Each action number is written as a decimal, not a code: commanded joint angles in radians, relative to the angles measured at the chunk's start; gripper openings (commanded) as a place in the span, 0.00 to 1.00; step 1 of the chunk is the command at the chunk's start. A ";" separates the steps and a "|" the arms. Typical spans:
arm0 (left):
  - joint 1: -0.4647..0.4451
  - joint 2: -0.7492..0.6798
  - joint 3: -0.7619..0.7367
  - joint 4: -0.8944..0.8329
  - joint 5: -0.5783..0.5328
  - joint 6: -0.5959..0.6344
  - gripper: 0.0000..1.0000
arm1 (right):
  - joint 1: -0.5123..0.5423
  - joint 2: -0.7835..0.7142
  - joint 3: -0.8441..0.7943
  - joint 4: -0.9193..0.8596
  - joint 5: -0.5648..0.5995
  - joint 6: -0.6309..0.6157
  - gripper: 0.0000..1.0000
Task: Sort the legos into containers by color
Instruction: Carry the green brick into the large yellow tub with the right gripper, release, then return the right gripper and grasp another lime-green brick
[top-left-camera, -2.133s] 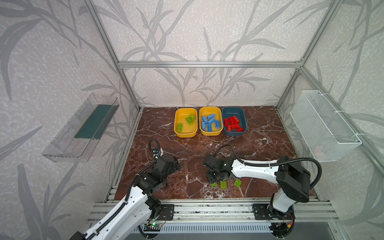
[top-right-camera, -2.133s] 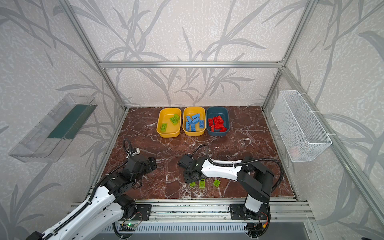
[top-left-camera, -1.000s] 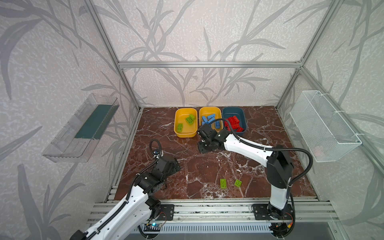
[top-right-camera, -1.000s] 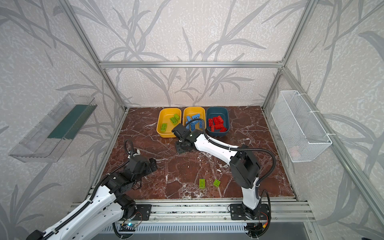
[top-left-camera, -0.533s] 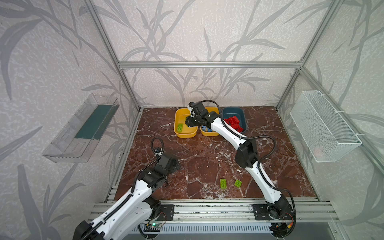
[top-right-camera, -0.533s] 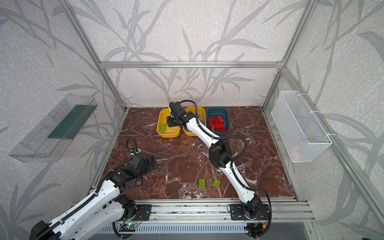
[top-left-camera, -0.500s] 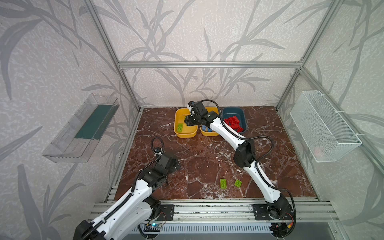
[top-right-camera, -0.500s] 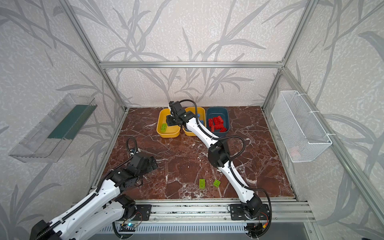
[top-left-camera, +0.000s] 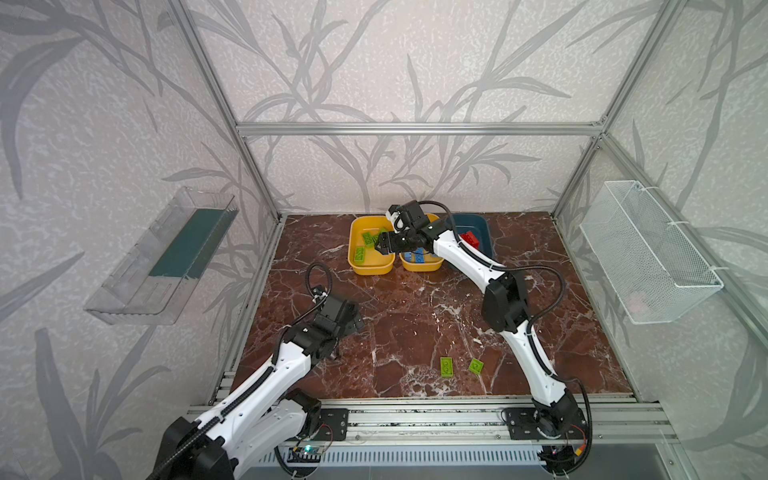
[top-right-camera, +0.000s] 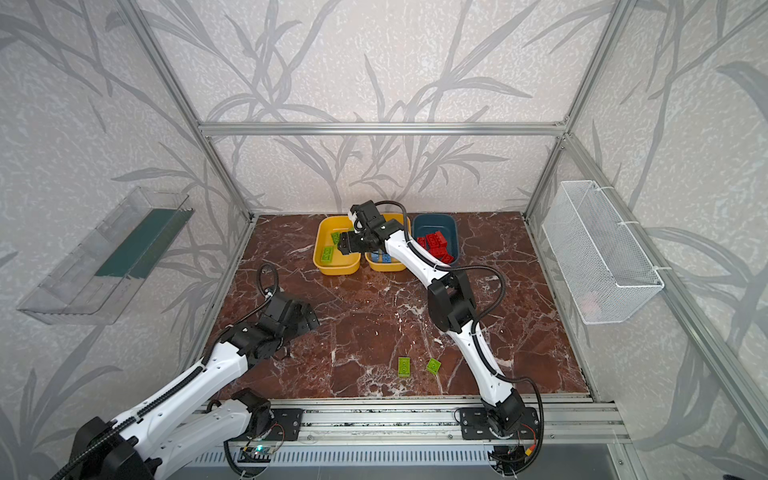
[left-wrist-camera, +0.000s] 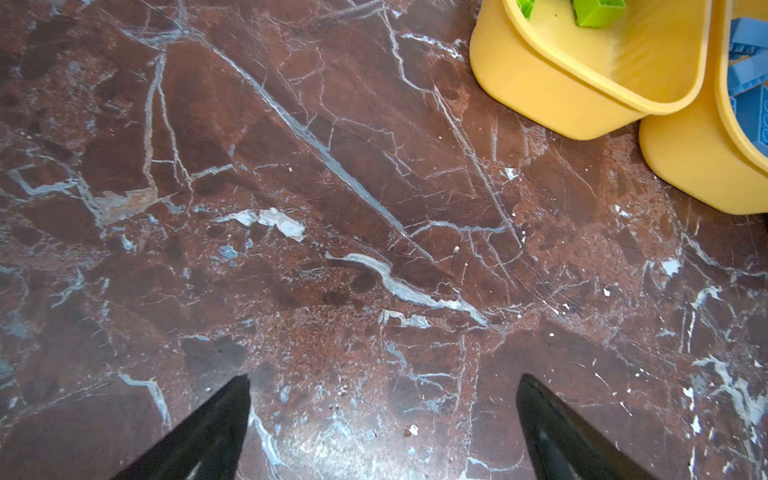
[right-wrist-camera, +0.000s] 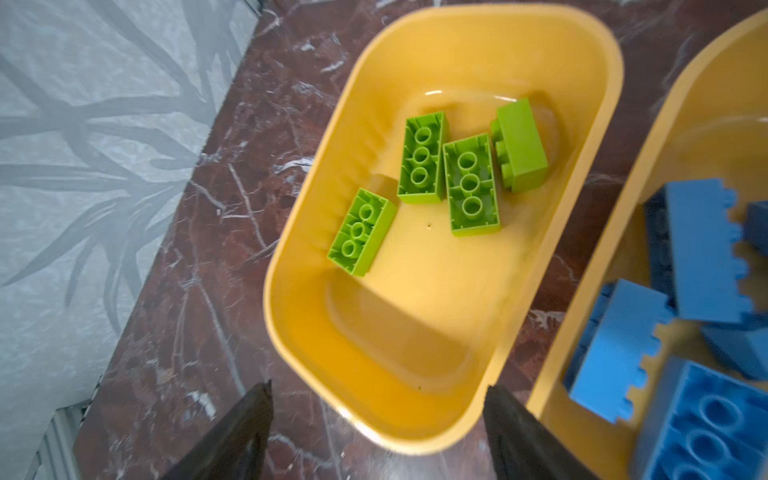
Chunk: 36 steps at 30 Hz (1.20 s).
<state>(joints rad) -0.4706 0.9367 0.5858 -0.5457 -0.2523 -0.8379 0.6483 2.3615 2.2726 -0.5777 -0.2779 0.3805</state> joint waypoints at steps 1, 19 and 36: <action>0.001 -0.032 0.011 0.025 0.072 0.013 0.99 | 0.011 -0.224 -0.169 0.052 0.020 -0.035 0.80; -0.077 -0.192 -0.084 0.024 0.154 -0.042 0.99 | 0.162 -0.992 -1.222 -0.027 0.303 0.066 0.78; -0.145 -0.346 -0.168 -0.073 0.125 -0.108 0.99 | 0.369 -0.958 -1.456 -0.037 0.328 0.354 0.66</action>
<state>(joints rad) -0.6090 0.6151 0.4290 -0.5770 -0.1036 -0.9222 1.0058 1.3869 0.8486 -0.6014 0.0364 0.6643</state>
